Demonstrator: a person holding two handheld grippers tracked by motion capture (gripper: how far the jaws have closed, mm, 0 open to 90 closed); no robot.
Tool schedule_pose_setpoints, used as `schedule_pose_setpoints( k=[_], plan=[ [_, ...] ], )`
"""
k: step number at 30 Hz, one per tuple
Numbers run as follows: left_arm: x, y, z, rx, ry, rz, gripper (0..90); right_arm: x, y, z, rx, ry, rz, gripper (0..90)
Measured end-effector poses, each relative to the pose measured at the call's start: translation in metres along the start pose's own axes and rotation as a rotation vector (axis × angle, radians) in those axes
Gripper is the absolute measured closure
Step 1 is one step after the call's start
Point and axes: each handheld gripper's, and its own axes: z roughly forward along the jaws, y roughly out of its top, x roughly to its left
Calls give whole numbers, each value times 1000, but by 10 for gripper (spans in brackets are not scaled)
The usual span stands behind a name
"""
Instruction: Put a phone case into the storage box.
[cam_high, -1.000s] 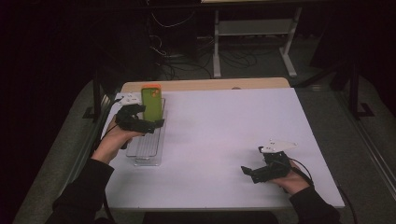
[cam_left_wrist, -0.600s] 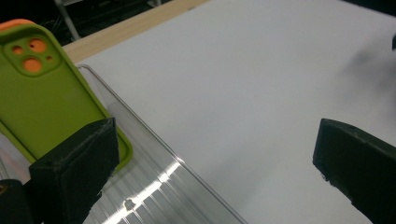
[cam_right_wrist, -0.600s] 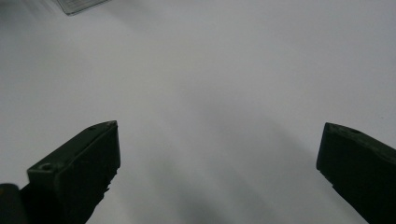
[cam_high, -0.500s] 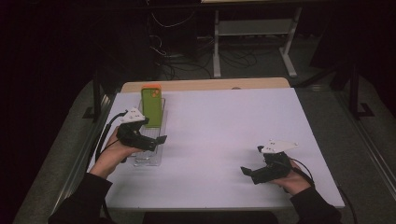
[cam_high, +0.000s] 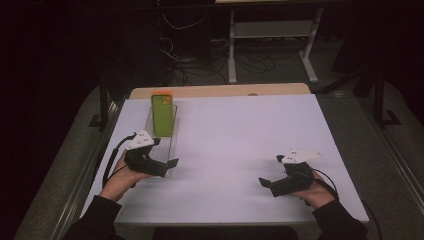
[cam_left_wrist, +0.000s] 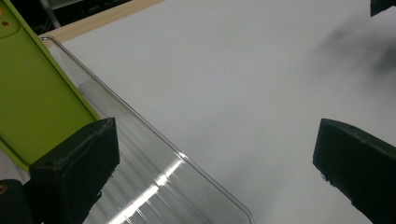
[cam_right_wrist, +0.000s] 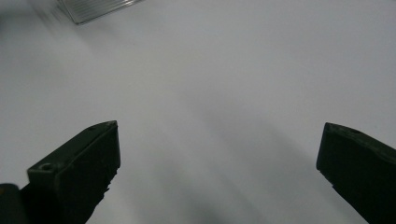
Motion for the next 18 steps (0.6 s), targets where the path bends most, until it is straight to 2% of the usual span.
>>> schedule_pose_setpoints(
  k=[5,8,10,18],
  plan=[
    [-3,-6,-1,6,-5,-1,0,0,1,-4,-11,4,8,0],
    [-2,-10,-1,14,-1,18,1,0,2,-5,-13,8,5,0],
    [-2,-14,-1,11,-2,1,0,0,3,-5,-14,11,-4,0],
    [-5,-22,6,35,-24,14,0,3,6,-9,-31,19,-8,0]
  ],
)
